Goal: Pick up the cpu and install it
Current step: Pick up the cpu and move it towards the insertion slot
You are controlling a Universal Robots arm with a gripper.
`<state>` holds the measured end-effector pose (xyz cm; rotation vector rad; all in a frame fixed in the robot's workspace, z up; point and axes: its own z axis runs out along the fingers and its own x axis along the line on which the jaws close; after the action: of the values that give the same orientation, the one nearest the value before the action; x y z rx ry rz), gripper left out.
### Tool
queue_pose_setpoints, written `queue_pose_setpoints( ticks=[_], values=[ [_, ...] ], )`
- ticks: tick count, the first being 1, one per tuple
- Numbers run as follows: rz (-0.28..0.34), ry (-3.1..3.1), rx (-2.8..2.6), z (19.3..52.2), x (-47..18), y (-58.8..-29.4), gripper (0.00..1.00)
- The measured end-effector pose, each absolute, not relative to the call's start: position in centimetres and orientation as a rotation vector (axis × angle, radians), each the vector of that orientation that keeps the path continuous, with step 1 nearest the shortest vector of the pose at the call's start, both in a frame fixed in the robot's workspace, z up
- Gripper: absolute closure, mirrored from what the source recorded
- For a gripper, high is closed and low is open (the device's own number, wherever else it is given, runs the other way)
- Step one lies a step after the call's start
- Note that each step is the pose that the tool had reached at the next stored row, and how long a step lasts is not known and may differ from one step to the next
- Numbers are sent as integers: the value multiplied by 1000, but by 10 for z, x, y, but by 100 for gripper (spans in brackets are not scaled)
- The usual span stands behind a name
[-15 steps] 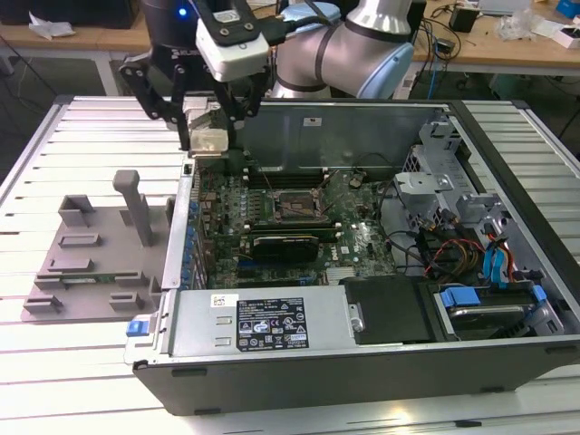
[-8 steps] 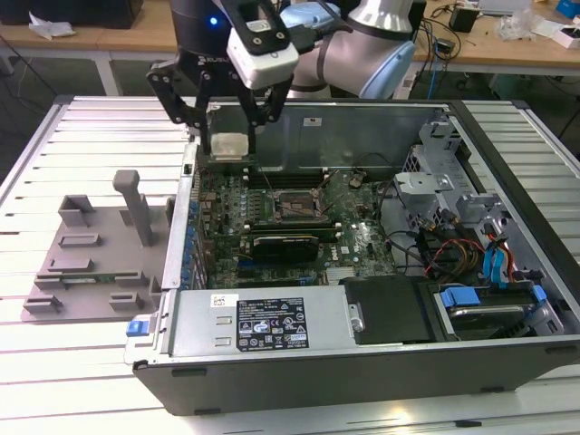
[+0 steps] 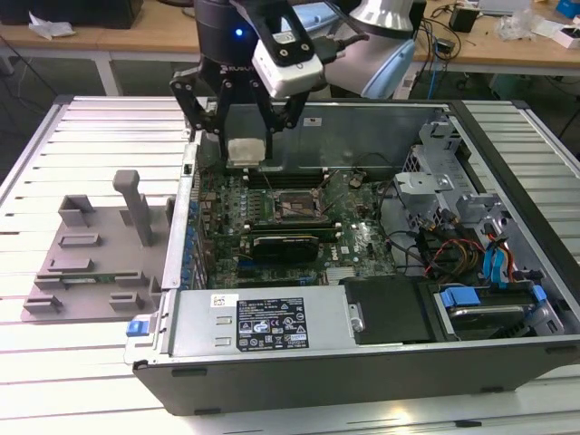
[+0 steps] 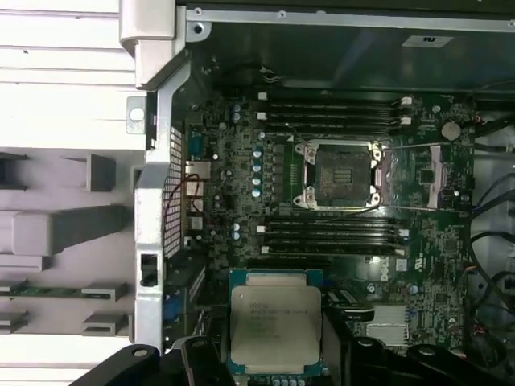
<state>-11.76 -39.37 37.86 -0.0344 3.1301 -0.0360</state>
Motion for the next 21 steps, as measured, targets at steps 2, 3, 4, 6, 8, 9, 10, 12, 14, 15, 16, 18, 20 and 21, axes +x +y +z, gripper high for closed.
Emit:
queue_pose_setpoints(
  ticks=[2,3,4,6,8,9,10,12,14,15,16,18,20,21],
  values=[
    [-37,3131,-35,376,-113,-393,45],
    [-37,3131,-35,374,-111,-393,45],
    [-38,3132,-35,371,-108,-391,45],
    [-38,3133,-35,367,-104,-388,45],
    [-38,3134,-34,362,-100,-383,45],
    [-39,3135,-35,360,-97,-380,45],
    [-39,3135,-35,358,-95,-379,45],
    [-41,3137,-35,351,-86,-370,45],
    [-42,3137,-35,347,-84,-368,45],
    [-42,3137,-35,346,-83,-368,45],
    [-42,3137,-35,344,-82,-367,45],
    [-42,3137,-35,340,-80,-367,45],
    [-42,3137,-35,337,-78,-366,45],
    [-42,3137,-35,333,-77,-365,45]
  ],
)
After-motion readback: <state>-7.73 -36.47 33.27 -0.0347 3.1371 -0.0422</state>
